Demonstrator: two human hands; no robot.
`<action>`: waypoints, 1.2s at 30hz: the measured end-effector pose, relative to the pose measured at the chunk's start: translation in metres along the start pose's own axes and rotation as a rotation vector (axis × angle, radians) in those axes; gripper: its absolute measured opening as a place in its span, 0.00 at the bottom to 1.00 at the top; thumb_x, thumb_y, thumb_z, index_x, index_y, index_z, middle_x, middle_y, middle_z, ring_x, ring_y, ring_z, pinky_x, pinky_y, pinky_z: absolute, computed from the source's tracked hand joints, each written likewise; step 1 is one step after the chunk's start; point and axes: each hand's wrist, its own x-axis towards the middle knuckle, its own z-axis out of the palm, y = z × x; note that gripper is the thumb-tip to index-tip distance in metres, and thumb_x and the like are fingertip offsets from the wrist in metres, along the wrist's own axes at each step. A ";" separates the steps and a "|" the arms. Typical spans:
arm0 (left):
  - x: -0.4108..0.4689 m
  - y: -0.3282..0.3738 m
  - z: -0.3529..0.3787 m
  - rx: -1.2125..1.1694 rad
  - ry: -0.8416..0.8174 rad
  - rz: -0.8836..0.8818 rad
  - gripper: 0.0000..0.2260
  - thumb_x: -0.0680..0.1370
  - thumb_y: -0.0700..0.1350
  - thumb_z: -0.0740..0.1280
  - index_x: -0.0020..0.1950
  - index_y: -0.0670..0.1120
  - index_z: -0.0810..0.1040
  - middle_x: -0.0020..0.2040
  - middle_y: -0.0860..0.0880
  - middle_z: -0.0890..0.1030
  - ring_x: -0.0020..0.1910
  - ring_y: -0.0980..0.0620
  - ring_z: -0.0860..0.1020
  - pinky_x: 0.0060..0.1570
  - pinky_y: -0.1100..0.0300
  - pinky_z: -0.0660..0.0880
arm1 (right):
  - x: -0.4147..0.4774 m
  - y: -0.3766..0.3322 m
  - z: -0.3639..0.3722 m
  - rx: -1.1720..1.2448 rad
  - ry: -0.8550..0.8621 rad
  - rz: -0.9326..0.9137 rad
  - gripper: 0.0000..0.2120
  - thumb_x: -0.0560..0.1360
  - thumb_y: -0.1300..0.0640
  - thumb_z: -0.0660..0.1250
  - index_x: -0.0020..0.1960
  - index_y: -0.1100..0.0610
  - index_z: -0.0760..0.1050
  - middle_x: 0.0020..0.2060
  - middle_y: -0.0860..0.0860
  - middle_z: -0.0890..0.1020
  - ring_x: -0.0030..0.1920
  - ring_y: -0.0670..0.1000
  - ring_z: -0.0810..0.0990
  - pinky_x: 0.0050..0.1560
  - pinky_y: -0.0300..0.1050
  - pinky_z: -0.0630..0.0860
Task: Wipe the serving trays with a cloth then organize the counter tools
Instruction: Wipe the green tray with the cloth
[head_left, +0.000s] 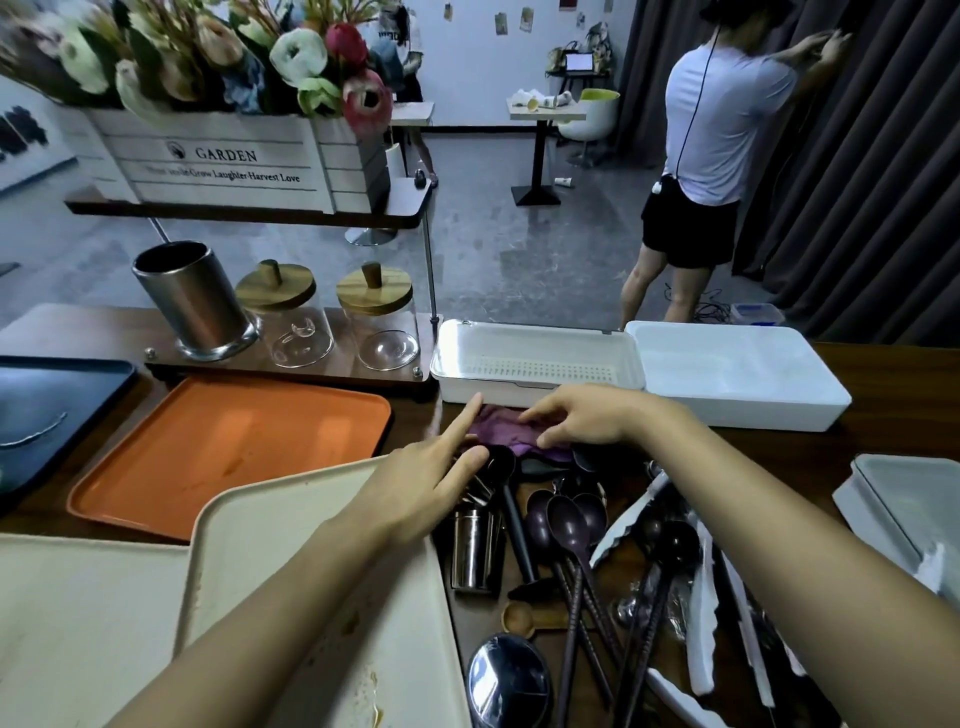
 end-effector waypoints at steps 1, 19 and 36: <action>-0.002 -0.001 -0.001 -0.024 0.012 -0.002 0.29 0.78 0.73 0.44 0.78 0.74 0.39 0.76 0.48 0.73 0.67 0.45 0.77 0.64 0.50 0.72 | 0.003 -0.002 0.001 -0.047 0.024 0.005 0.24 0.76 0.50 0.72 0.71 0.42 0.74 0.65 0.41 0.79 0.65 0.47 0.77 0.69 0.45 0.69; -0.048 -0.015 -0.021 -0.080 0.212 -0.012 0.30 0.83 0.67 0.51 0.82 0.66 0.43 0.66 0.54 0.81 0.64 0.53 0.78 0.60 0.52 0.75 | 0.013 -0.020 0.012 -0.313 0.137 -0.102 0.27 0.74 0.53 0.72 0.70 0.38 0.74 0.63 0.44 0.81 0.64 0.52 0.77 0.54 0.40 0.68; -0.096 -0.048 -0.027 -0.058 0.285 -0.133 0.30 0.79 0.70 0.44 0.82 0.66 0.51 0.74 0.50 0.75 0.70 0.48 0.74 0.63 0.53 0.71 | -0.026 -0.045 0.003 -0.288 0.468 -0.139 0.23 0.75 0.58 0.68 0.67 0.40 0.78 0.59 0.47 0.84 0.59 0.55 0.81 0.56 0.49 0.76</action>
